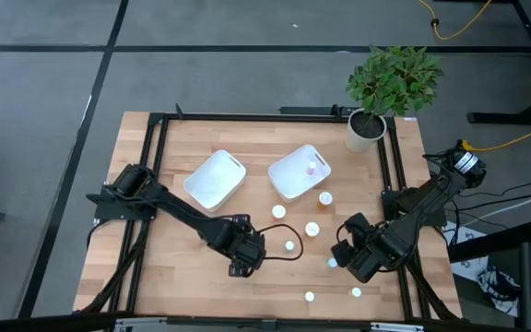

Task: Pick and place medicine bottles into bin by pill shape (circle, oval)
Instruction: Put the orange capsule bottle into the left white bin

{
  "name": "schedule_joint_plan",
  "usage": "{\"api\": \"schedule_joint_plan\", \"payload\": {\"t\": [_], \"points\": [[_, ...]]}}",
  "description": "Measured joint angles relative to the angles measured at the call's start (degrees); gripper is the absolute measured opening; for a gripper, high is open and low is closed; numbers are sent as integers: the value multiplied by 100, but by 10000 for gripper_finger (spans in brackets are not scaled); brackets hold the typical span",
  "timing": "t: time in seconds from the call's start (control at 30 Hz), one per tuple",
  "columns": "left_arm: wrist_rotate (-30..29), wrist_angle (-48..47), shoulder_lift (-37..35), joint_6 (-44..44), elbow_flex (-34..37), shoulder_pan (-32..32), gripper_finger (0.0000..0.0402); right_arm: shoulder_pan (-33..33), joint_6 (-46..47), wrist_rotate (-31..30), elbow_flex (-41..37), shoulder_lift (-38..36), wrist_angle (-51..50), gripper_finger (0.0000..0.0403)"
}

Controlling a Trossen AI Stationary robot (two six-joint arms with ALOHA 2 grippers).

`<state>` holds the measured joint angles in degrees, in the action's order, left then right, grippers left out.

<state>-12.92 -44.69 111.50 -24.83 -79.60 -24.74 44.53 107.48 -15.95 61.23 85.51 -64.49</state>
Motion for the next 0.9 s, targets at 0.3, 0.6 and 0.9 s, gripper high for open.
{"api": "schedule_joint_plan", "payload": {"t": [0.3, 0.6, 0.9], "points": [[13, 359, 2, -25, 134, 1, 321, 0, 2, 0, 0, 0, -1, 270], [43, 428, 2, -25, 110, 1, 262, 0, 0, 1, 0, 0, -2, 270], [44, -42, -14, -25, -297, 30, 188, 0, 0, 1, 0, -1, -4, 270]]}}
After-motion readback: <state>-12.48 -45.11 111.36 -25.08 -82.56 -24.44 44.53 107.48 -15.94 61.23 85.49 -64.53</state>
